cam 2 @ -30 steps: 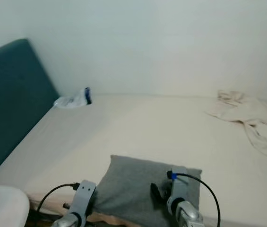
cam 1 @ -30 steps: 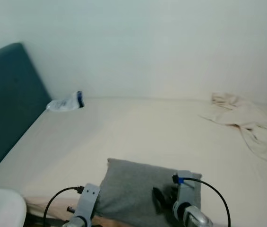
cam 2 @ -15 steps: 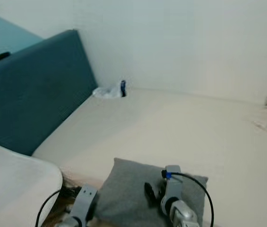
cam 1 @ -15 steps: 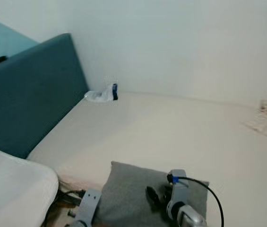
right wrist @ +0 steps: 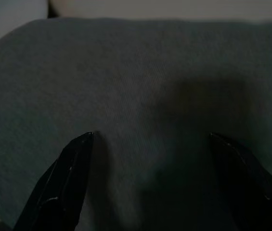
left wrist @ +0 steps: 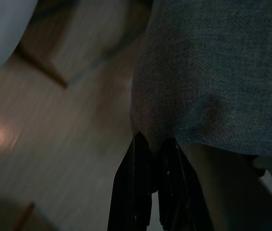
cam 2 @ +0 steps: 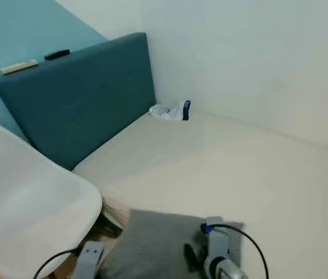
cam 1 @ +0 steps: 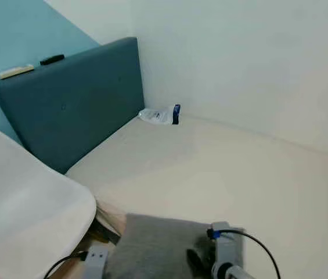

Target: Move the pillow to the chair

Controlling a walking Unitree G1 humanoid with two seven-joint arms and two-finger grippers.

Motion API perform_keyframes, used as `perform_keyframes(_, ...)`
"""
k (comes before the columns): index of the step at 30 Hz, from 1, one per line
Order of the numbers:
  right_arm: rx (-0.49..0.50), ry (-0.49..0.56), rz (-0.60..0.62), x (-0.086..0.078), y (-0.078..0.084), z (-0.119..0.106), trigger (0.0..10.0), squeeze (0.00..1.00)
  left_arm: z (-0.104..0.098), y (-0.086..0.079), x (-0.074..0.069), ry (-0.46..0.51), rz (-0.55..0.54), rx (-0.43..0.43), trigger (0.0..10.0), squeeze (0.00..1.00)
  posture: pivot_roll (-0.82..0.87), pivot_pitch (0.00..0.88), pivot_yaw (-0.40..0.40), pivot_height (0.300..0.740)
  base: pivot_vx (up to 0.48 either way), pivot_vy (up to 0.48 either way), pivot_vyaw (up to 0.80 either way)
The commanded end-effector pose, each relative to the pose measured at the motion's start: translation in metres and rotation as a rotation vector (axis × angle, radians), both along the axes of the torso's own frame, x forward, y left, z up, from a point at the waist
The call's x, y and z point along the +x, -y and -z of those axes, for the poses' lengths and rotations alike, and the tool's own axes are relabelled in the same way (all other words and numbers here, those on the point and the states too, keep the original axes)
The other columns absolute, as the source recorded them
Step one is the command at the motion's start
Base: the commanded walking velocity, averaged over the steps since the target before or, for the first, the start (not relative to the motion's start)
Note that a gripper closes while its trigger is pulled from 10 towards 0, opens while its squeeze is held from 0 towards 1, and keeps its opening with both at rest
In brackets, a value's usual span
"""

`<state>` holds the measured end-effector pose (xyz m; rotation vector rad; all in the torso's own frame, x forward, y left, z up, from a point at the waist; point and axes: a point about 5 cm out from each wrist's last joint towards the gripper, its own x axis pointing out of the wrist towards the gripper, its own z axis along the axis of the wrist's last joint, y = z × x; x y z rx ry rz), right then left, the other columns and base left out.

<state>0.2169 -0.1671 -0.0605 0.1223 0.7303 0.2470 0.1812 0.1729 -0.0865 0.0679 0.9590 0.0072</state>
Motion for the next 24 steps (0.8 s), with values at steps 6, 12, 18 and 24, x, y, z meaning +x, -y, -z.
perform_keyframes(6, 0.010, -0.015, -0.016, -0.001, -0.005, 0.001, 10.0, 0.00, 0.004, -0.023, -0.014, -0.040, -0.077, 0.046, 10.0, 0.00, -0.09, 0.000, 0.060, 0.740, 0.000, 0.000, 0.76)
perform_keyframes(12, 0.015, -0.011, -0.011, -0.001, -0.006, 0.001, 10.0, 0.00, 0.001, -0.020, -0.007, -0.010, -0.082, 0.030, 10.0, 0.00, -0.09, 0.000, 0.063, 0.740, 0.000, 0.000, 0.77)
perform_keyframes(18, 0.021, -0.010, 0.018, -0.001, -0.004, 0.001, 10.0, 0.00, -0.015, 0.007, 0.027, 0.129, -0.006, -0.137, 10.0, 0.00, -0.09, 0.000, 0.063, 0.740, 0.000, 0.000, 0.46)
perform_keyframes(24, 0.007, -0.028, 0.040, -0.003, 0.000, 0.003, 10.0, 0.00, -0.063, 0.057, 0.084, 0.407, 0.175, -0.459, 10.0, 0.00, -0.09, 0.000, 0.071, 0.740, 0.000, 0.000, 0.00)
